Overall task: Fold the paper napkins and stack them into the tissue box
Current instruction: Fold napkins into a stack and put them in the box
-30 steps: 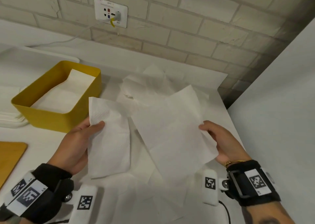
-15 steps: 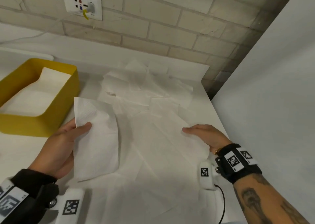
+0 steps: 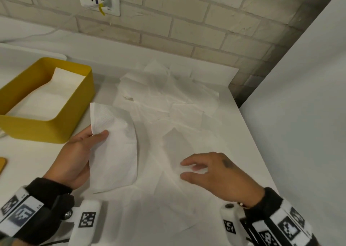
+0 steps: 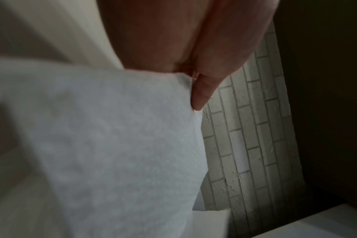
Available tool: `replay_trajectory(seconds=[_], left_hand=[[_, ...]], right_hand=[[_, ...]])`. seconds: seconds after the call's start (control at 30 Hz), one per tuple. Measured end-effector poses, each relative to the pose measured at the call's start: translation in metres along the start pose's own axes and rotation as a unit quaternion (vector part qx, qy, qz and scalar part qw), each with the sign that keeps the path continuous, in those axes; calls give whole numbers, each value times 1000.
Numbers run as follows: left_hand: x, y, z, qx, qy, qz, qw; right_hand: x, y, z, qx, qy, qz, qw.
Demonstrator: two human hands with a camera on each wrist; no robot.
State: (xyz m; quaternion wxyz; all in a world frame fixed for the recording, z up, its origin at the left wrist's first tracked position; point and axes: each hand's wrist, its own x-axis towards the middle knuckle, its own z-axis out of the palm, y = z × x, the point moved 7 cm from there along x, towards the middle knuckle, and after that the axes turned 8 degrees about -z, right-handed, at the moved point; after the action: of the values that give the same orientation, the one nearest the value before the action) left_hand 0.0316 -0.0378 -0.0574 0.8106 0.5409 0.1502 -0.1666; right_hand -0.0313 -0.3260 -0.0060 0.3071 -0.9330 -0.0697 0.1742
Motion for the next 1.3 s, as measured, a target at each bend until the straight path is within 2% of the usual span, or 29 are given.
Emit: replay_trajectory(seconds=[0.03, 0.17, 0.27, 0.33, 0.6, 0.73, 0.83, 0.9, 0.97, 1.03, 1.07, 1.13, 1.23, 1.3], left_hand=[[0, -1, 1, 0, -1, -2, 1000], [-1, -2, 7, 4, -7, -3, 1000], [-3, -1, 15, 2, -18, -1, 1000], [-4, 0, 20, -5, -24, 1, 1000], [-3, 3, 22, -34, -34, -1, 999], [3, 4, 24, -48, -42, -2, 998], [9, 4, 27, -54, -48, -7, 997], [13, 3, 33, -60, -58, -13, 996], [15, 2, 41, -76, -72, -24, 994], [16, -2, 49, -97, -86, -36, 991], [16, -4, 53, -111, -89, -43, 989], [16, -7, 58, -136, -93, -54, 985], [14, -8, 64, -145, -110, -62, 981], [13, -10, 65, -141, -115, -71, 981]], right_hand=[[1, 1, -1, 15, 2, 11, 1000], [19, 23, -36, 26, 115, 48, 992], [40, 51, -29, 31, 90, 115, 989], [53, 59, -16, 50, 71, 135, 987], [65, 55, -6, 133, 59, 100, 984], [54, 35, -35, 216, 79, 55, 972], [46, 2, -66, 263, 110, -10, 958], [42, -31, -86, 323, 138, -84, 932], [39, -63, -98, 415, 158, -158, 882], [43, -84, -97, 481, 164, -193, 840], [49, -87, -91, 498, 165, -189, 830], [62, -85, -66, 492, 175, -147, 840], [77, -72, -22, 422, 181, -73, 885], [84, -62, 3, 424, 172, -40, 888]])
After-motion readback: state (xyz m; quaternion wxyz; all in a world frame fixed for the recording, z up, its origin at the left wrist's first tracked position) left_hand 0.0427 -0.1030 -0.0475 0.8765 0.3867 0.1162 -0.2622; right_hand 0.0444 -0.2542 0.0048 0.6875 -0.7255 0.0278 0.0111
